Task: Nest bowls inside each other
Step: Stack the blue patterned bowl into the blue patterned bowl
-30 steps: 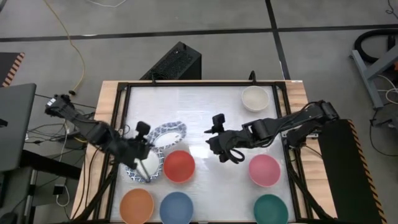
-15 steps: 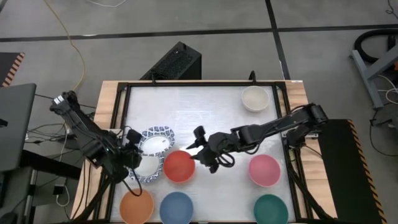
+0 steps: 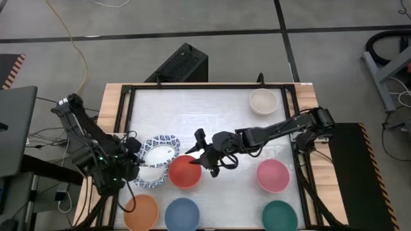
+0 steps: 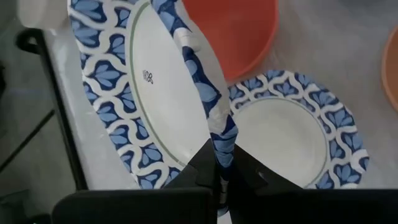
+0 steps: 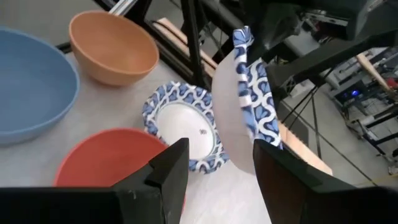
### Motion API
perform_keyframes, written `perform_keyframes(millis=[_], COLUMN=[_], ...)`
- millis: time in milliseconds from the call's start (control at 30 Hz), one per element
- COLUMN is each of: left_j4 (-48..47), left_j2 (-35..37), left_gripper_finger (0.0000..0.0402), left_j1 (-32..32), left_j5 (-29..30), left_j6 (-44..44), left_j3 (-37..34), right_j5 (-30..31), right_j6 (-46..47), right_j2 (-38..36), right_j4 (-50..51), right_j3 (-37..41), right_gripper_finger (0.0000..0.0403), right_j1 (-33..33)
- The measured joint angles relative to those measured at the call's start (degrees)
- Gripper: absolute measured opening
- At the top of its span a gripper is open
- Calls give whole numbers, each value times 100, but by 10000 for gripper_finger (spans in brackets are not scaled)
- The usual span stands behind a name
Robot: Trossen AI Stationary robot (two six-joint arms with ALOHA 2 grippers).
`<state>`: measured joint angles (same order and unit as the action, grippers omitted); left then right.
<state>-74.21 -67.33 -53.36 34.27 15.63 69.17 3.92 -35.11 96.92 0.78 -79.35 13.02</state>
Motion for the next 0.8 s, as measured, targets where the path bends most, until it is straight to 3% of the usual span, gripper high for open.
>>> perform_keyframes(millis=[367,800], left_j4=[-189,-652], left_j2=[331,360], left_gripper_finger=[0,0], left_j1=[-722,-811], left_j5=[699,818], left_j6=[695,1037], left_j3=[0,-4], right_j5=[-7,-2], right_j6=[15,-181], right_j2=[0,-2], right_j4=[-217,-376], right_j3=[0,0], right_gripper_finger=[198,198], right_j1=[-4,-160])
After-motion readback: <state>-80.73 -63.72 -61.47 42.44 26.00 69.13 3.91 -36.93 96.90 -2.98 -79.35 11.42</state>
